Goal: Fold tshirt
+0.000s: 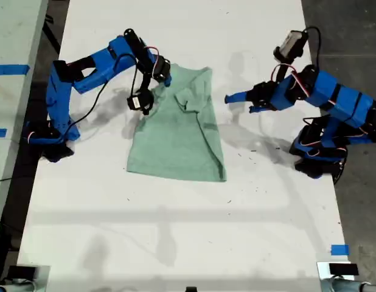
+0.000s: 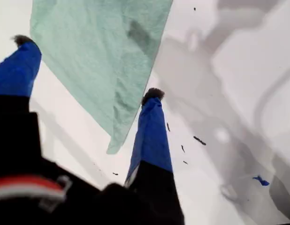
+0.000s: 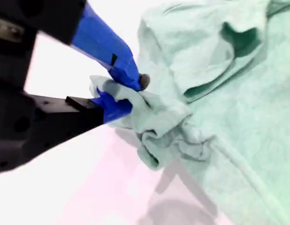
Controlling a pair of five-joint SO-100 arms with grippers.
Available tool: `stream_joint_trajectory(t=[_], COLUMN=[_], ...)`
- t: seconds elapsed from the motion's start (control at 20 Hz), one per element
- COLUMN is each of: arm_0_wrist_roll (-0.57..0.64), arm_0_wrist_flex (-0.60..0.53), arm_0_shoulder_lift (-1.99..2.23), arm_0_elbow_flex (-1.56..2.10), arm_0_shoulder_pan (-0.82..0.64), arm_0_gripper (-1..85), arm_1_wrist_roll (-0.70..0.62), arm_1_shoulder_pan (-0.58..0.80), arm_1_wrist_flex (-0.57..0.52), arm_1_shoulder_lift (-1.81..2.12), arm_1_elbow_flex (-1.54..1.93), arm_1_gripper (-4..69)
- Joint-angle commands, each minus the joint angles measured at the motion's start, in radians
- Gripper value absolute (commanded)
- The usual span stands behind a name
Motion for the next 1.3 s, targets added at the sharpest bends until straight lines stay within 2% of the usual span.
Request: stream_joint_trajectory(t=[0.0, 0.15, 0.2, 0.25, 0.4, 0.65, 0.7, 0.75, 0.9, 1.0, 1.05, 1.1, 1.15, 1.2, 1.25], arm_0_wrist_roll=[-0.006, -0.012, -0.009, -0.011, -0.006, -0.066, -0.097, -0.126, -0.298, -0.451, -0.520, -0.592, -0.630, -0.661, -0.667], arm_0_wrist_flex=[-0.130, -0.288, -0.321, -0.327, -0.192, 0.267, 0.302, 0.282, 0.140, 0.118, 0.114, 0.127, 0.127, 0.130, 0.130], arm_0_shoulder_lift=[-0.097, -0.210, -0.229, -0.232, -0.115, 0.230, 0.311, 0.416, 0.744, 0.896, 0.943, 0.977, 1.005, 1.015, 1.012], arm_0_elbow_flex=[-0.114, -0.126, -0.126, -0.126, -0.121, 0.028, 0.135, 0.290, 0.782, 0.996, 1.068, 1.115, 1.146, 1.150, 1.143], arm_0_shoulder_pan=[0.077, 0.081, 0.078, 0.072, 0.043, -0.023, -0.008, 0.028, 0.176, 0.296, 0.350, 0.388, 0.425, 0.456, 0.476], arm_0_gripper=[0.1, 1.2, 12.4, 19.4, 23.3, 23.0, 23.8, 24.3, 23.0, 17.5, 9.6, 2.1, 0.1, 0.1, 0.1], arm_1_wrist_roll=[0.017, 0.034, 0.038, 0.040, 0.046, 0.058, 0.066, 0.075, 0.137, 0.187, 0.207, 0.221, 0.232, 0.245, 0.250], arm_1_shoulder_pan=[0.005, -0.009, -0.015, -0.018, -0.026, -0.066, -0.081, -0.098, -0.184, -0.270, -0.308, -0.342, -0.370, -0.388, -0.402], arm_1_wrist_flex=[-0.046, -0.052, -0.052, -0.052, -0.052, -0.002, 0.021, 0.043, 0.091, 0.107, 0.109, 0.106, 0.100, 0.094, 0.086], arm_1_shoulder_lift=[0.031, 0.031, 0.031, 0.031, 0.034, 0.066, 0.080, 0.095, 0.140, 0.152, 0.152, 0.147, 0.144, 0.146, 0.146], arm_1_elbow_flex=[-0.003, 0.011, 0.018, 0.025, 0.049, 0.064, 0.064, 0.066, 0.087, 0.103, 0.109, 0.114, 0.115, 0.118, 0.120], arm_1_gripper=[38.0, 38.0, 38.0, 38.0, 38.1, 38.1, 38.1, 38.3, 38.1, 34.9, 31.6, 26.0, 16.2, 9.5, 6.9])
